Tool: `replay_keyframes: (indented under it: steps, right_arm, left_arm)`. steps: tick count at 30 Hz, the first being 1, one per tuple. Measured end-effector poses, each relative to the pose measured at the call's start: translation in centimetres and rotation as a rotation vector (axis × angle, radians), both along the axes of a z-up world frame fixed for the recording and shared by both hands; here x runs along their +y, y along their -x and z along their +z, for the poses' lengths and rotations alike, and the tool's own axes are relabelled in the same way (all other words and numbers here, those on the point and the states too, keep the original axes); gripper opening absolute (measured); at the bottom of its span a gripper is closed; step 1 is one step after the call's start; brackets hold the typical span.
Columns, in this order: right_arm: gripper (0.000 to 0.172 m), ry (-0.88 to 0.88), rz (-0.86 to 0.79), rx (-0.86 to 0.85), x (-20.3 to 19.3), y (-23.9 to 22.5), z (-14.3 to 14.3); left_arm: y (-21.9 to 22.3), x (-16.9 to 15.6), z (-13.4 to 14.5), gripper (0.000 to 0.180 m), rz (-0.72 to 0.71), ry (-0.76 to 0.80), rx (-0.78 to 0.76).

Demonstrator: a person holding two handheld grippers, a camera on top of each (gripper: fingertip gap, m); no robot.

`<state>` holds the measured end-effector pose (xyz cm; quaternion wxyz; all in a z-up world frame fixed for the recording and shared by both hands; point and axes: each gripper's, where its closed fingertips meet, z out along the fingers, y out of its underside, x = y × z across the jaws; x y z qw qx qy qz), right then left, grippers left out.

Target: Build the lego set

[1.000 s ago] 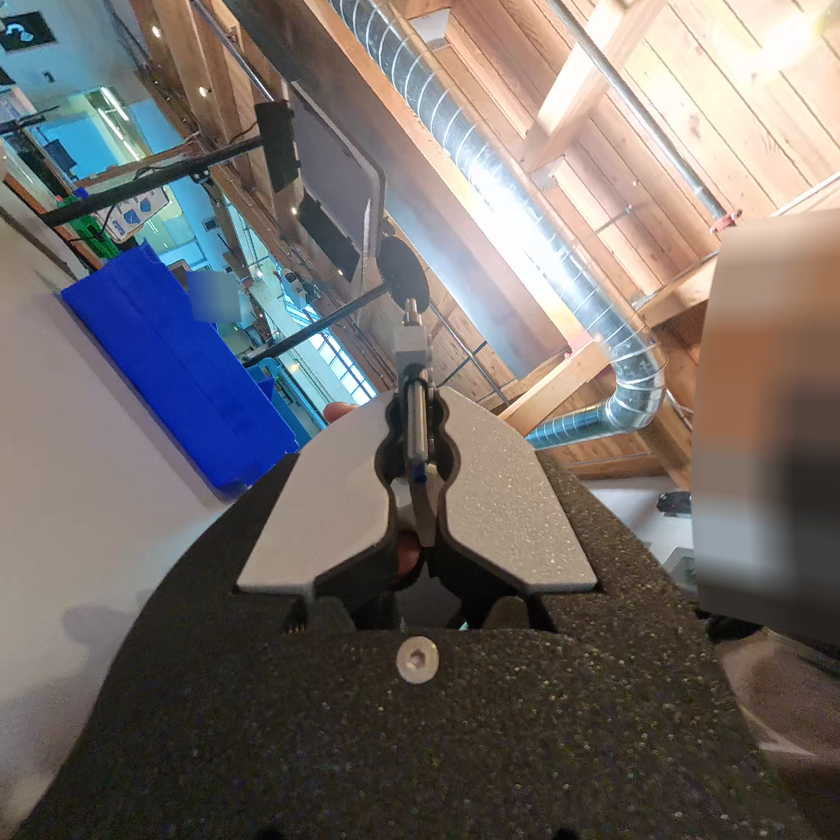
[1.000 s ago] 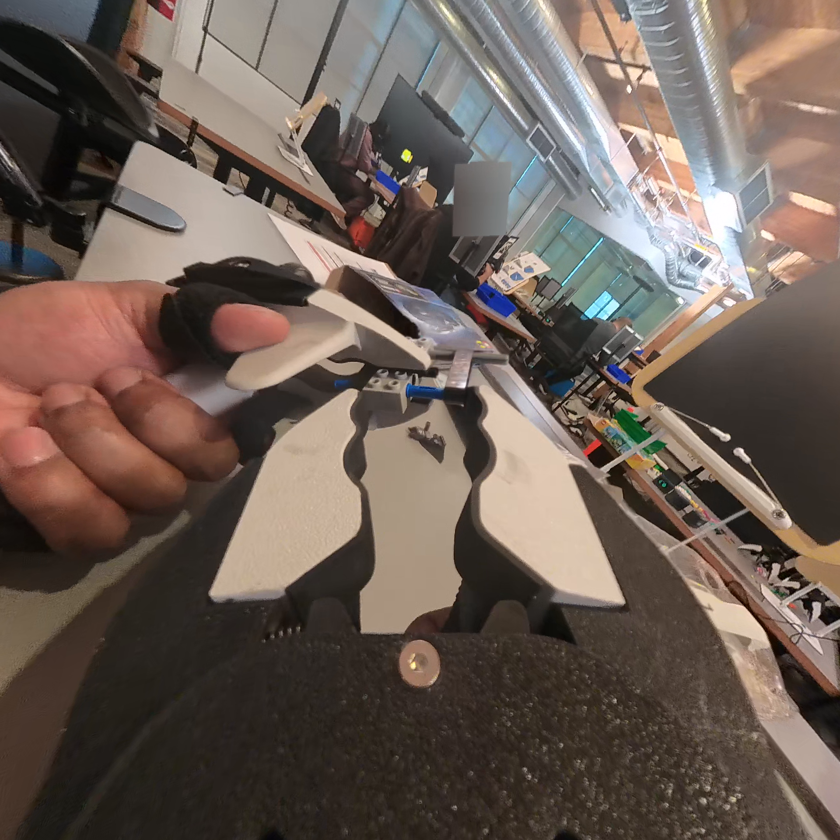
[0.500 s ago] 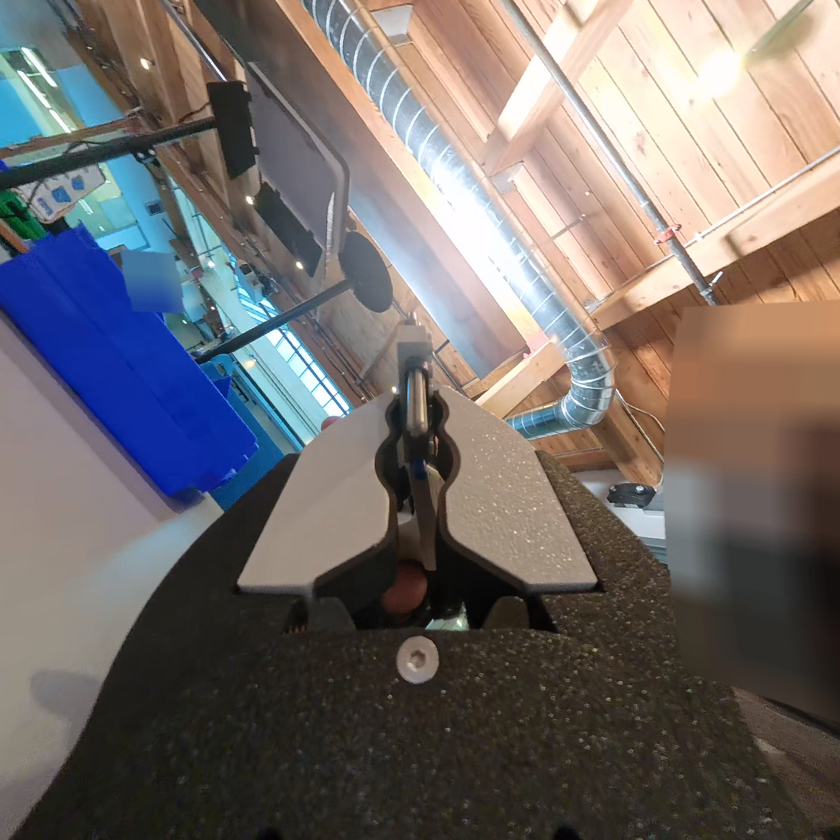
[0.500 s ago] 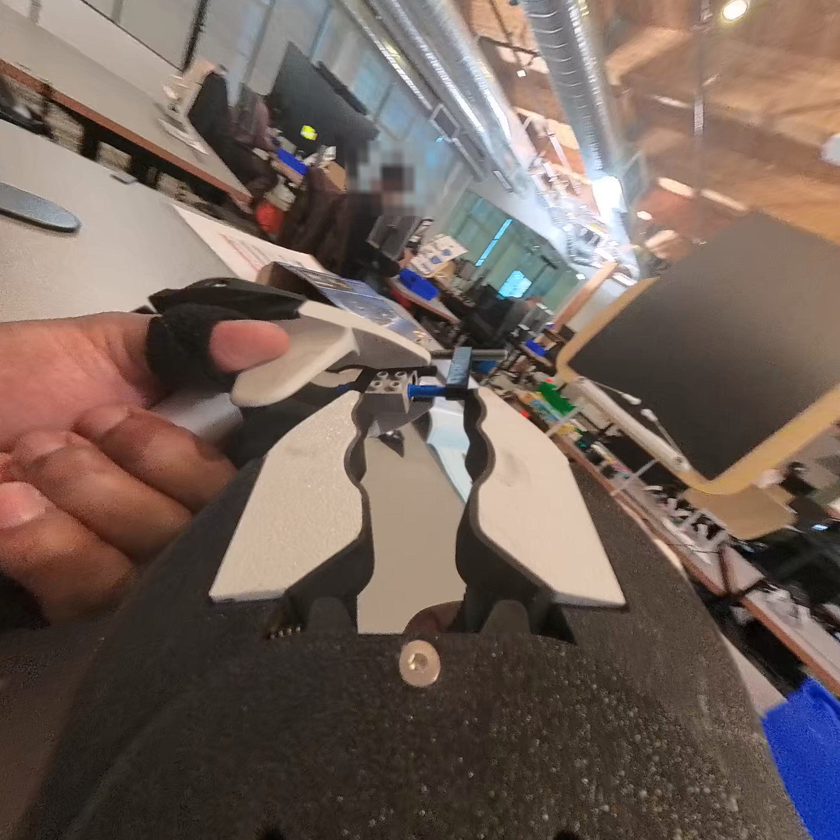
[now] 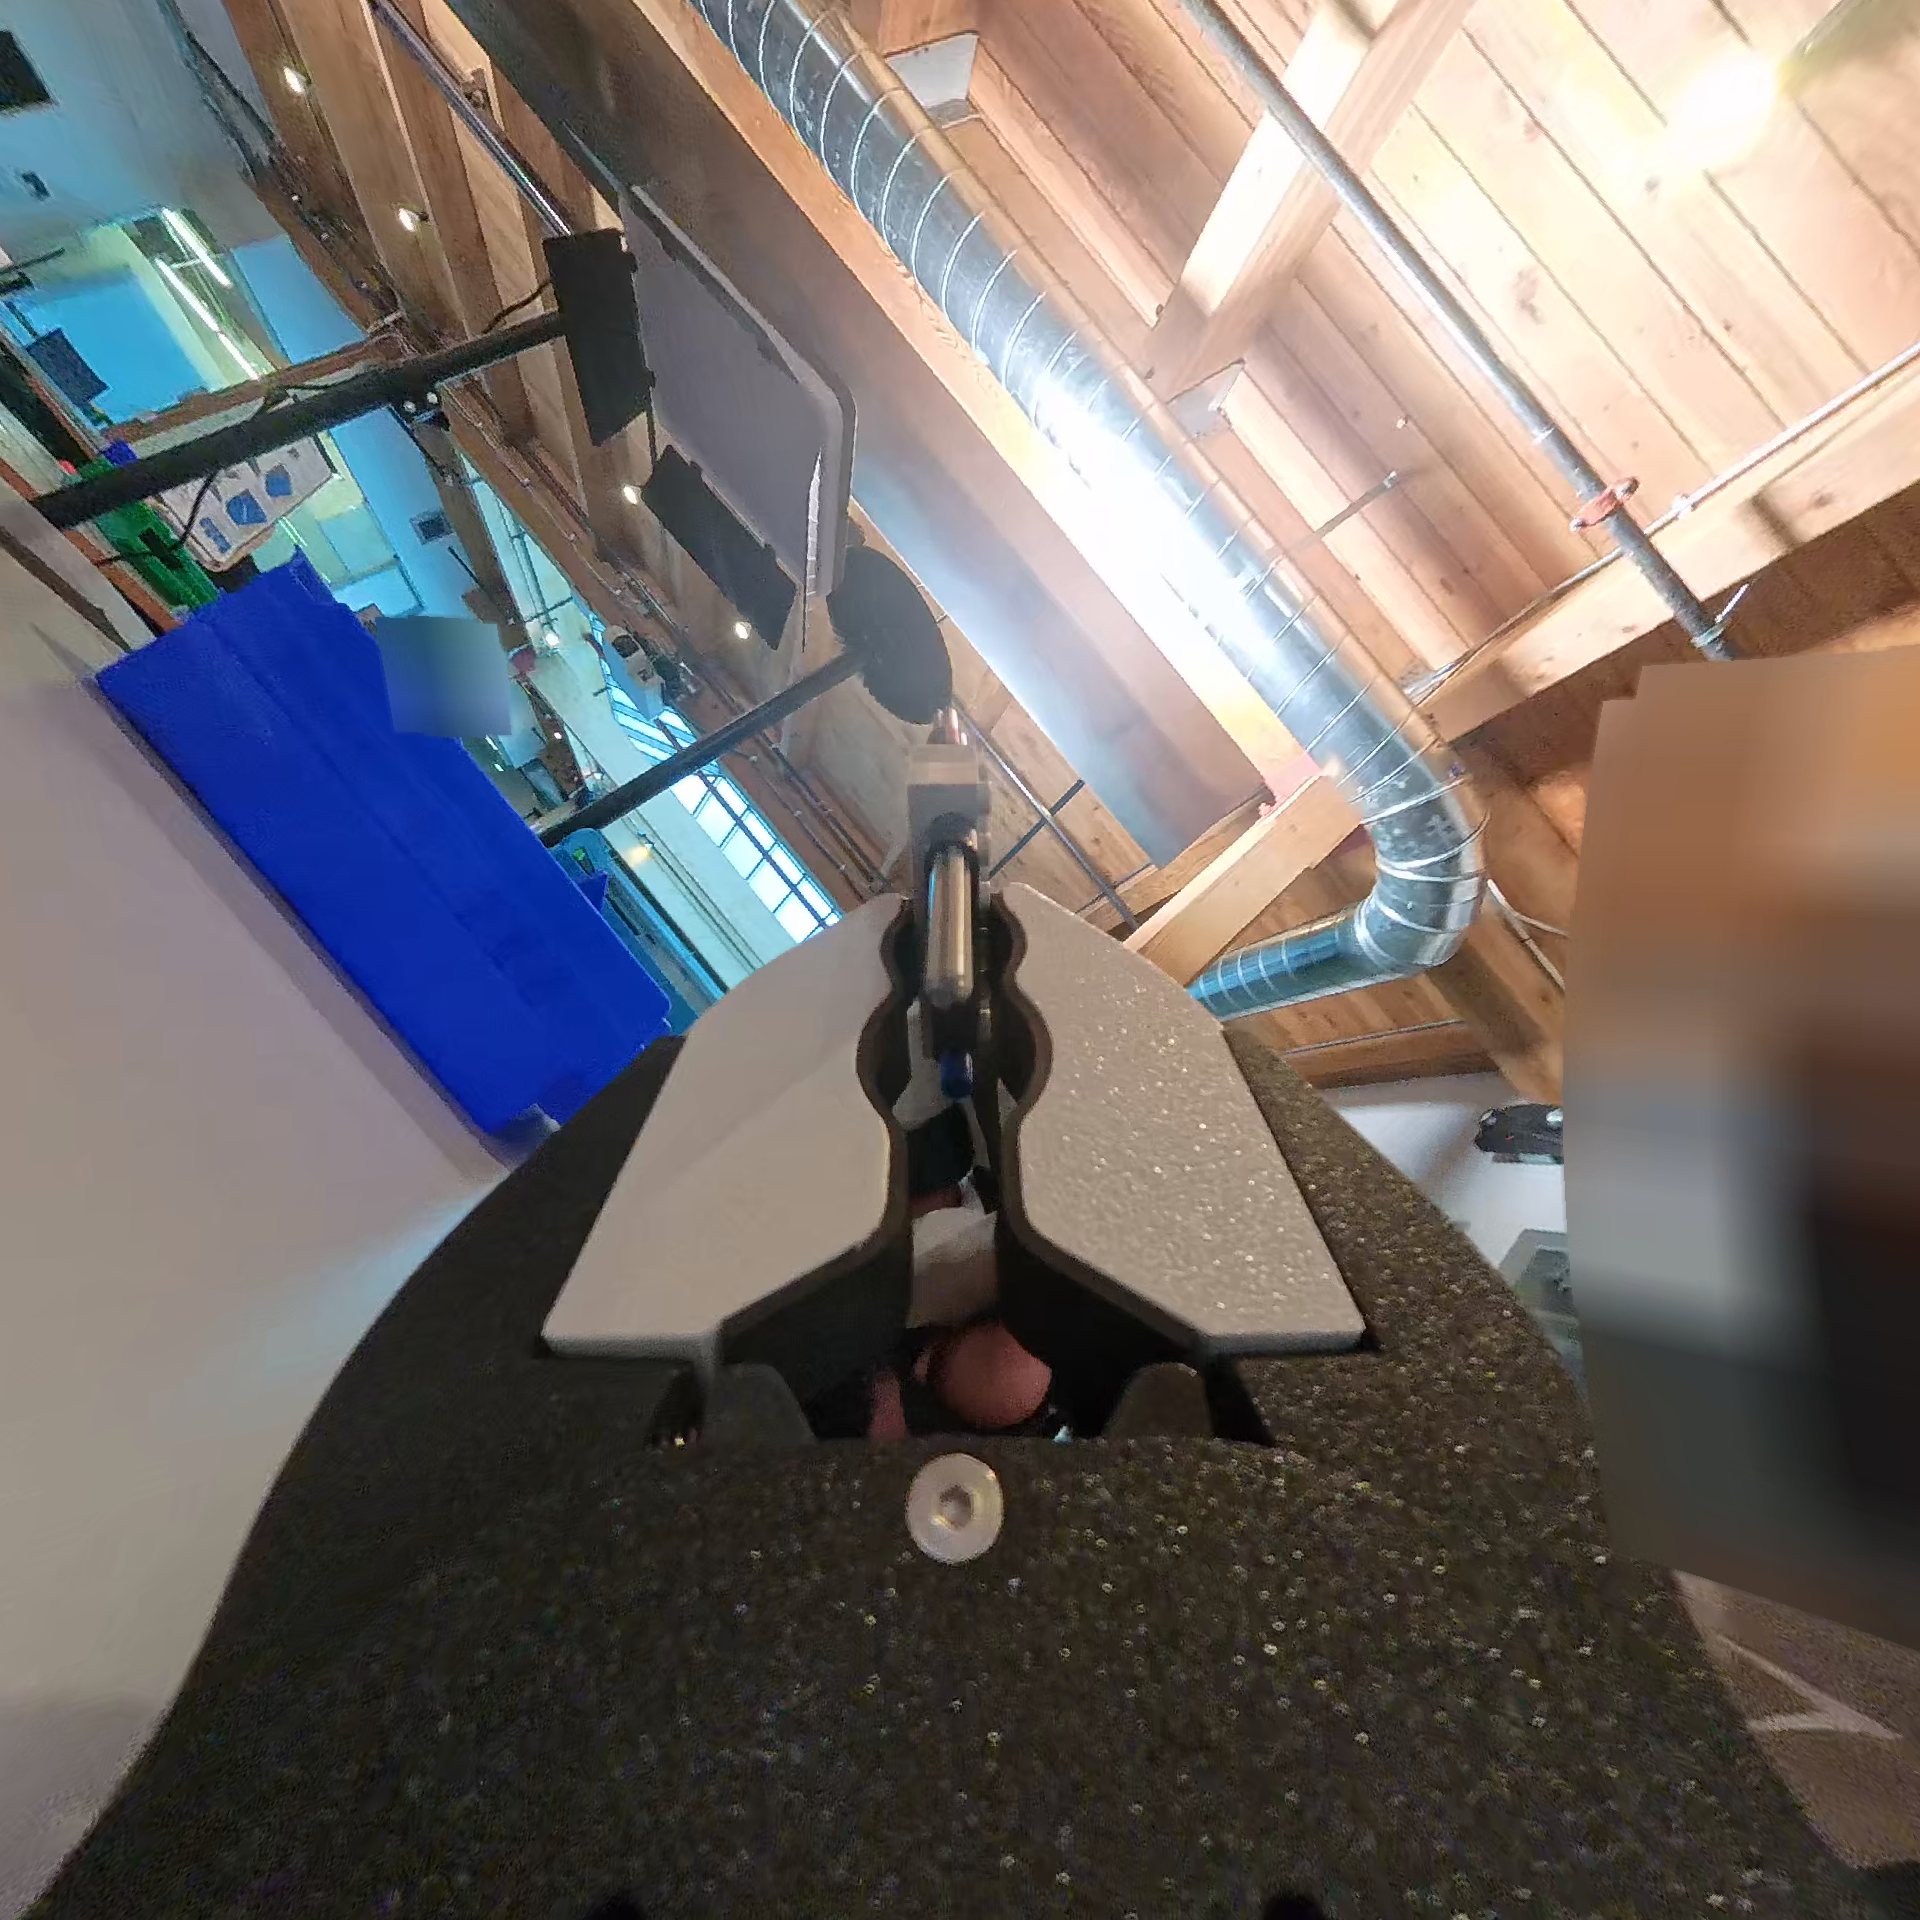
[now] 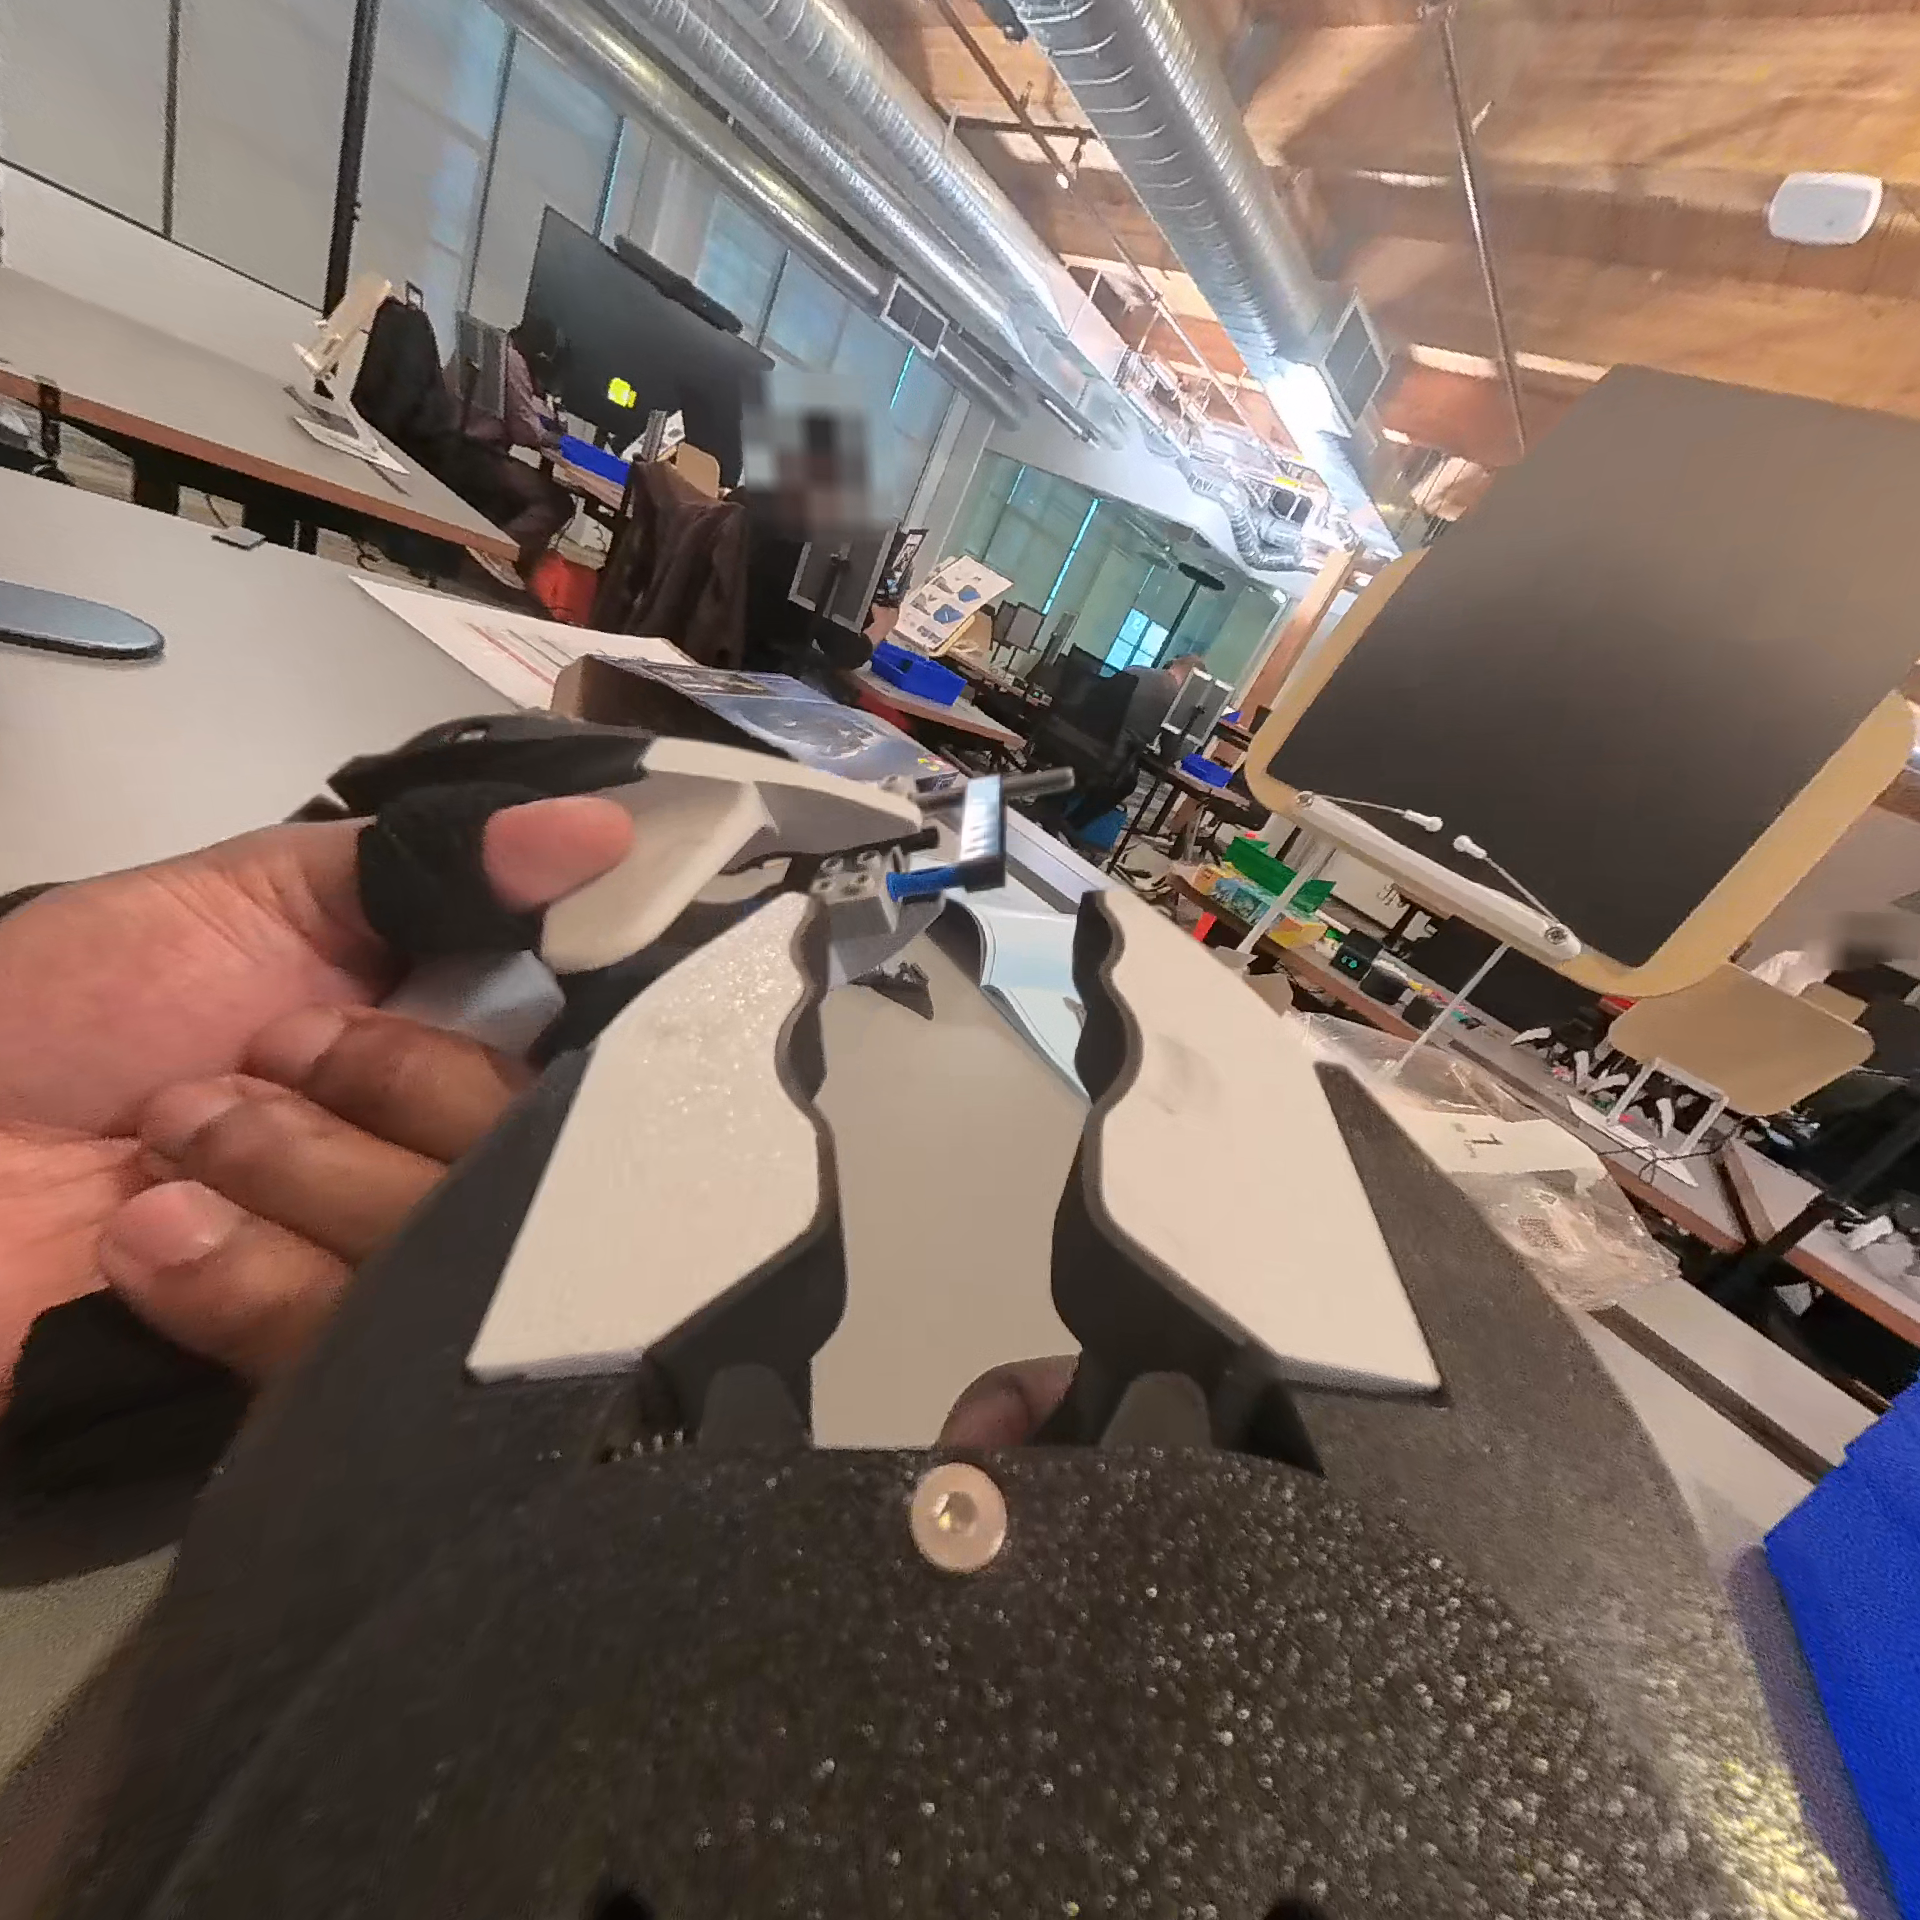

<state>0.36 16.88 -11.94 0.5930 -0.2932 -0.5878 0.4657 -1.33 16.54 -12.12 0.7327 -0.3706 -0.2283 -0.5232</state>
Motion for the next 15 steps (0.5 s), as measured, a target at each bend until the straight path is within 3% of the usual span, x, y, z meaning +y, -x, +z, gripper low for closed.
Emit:
replay_keyframes:
  steps: [15]
  right_arm:
    - [0.048, -0.215, -0.121, 0.051, -1.3, 0.3, -0.4]
  left_arm:
    - [-1.6, -0.3, 0.4, 0.012, -0.070, 0.010, 0.108]
